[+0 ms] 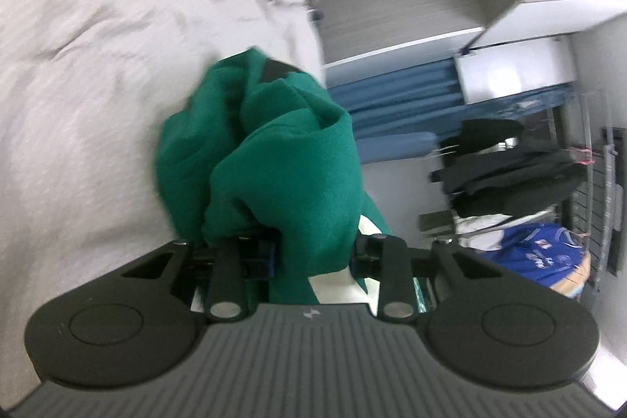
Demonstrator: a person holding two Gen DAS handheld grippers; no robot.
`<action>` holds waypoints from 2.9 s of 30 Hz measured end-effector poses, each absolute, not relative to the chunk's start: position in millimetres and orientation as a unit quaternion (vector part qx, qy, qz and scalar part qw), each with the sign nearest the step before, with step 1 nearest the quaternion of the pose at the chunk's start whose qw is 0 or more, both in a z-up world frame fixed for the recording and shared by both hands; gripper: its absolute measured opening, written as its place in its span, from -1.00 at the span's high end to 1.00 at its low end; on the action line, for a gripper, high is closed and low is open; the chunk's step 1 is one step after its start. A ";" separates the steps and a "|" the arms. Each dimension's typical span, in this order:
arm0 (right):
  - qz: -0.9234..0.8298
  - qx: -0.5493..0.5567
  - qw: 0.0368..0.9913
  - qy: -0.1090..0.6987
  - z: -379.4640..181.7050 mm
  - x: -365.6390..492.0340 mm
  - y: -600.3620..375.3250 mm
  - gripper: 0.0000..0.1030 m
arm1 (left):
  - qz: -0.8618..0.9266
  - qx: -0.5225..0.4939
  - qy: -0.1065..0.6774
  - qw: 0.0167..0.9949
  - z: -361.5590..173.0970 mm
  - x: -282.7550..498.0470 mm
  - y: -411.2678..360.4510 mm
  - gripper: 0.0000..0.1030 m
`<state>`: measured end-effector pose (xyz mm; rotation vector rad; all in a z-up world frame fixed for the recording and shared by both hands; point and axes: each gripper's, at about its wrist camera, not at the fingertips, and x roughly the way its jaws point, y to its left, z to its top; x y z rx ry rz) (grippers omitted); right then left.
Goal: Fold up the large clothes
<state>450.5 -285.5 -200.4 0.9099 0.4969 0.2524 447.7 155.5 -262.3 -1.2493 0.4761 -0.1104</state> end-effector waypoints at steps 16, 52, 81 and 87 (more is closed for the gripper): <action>-0.021 0.562 0.781 0.270 -241.2 435.2 -334.1 -1.00 | -0.016 -0.655 0.253 0.712 -290.3 460.2 162.0 -1.00; 0.263 0.430 0.849 0.155 -101.2 531.2 -346.8 0.37 | -0.151 -0.521 0.172 0.822 -189.6 516.1 130.3 0.21; 0.072 0.485 0.868 0.076 -233.5 554.7 -584.1 0.28 | -0.262 -0.429 0.236 0.832 -250.0 676.8 -146.0 0.17; 0.052 0.483 0.868 0.099 -253.7 534.4 -590.6 0.15 | -0.260 -0.418 0.244 0.836 -290.6 653.6 -135.3 0.11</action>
